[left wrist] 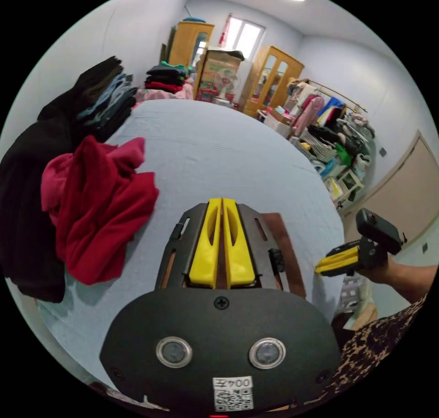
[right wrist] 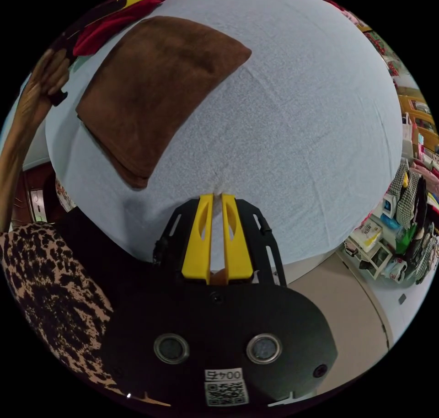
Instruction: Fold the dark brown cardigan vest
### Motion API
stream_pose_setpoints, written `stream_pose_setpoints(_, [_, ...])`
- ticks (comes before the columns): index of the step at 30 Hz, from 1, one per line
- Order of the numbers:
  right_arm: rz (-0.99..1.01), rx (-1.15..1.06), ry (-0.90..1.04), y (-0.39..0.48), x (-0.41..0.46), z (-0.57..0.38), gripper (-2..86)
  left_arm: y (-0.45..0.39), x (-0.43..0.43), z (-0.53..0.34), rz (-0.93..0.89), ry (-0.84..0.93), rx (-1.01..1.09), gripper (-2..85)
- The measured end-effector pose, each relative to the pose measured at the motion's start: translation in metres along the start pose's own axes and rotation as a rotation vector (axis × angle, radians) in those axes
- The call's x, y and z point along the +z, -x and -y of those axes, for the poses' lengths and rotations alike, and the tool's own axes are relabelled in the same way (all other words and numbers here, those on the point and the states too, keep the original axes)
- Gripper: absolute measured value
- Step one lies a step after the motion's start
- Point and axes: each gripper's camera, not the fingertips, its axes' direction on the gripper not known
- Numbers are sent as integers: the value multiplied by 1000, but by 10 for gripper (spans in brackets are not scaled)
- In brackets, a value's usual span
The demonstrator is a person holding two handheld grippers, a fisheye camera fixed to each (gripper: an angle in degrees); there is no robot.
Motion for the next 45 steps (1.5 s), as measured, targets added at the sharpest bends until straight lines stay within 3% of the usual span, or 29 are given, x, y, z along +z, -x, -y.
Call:
stream_pose_setpoints(4, [11, 9, 1, -2, -5, 0, 29, -61, 41, 3, -122, 94, 163, 3])
stream_pose_setpoints(10, [-2, 24, -23, -3, -13, -3, 24, -112, 127, 0, -94, 314, 315, 2])
stream_pose_setpoints(18, [10, 11, -1, -13, -26, -3, 27, -90, 143, -13, -177, 276, 269, 2])
stream_pose_setpoints(25, [45, -4, -38, -31, -40, -12, 33, -81, 76, -58, -234, 257, 85, 2])
stream_pose_setpoints(30, [63, -125, 5, -47, -52, -9, 34, -87, 92, -129, -106, 416, -40, 2])
stream_pose_setpoints(34, [162, -167, 21, -74, -60, -10, 35, -82, 88, -135, -81, 365, -216, 1])
stream_pose_setpoints(45, [422, -397, -17, -136, -84, -23, 3, -135, 67, -156, 42, 334, -416, 2])
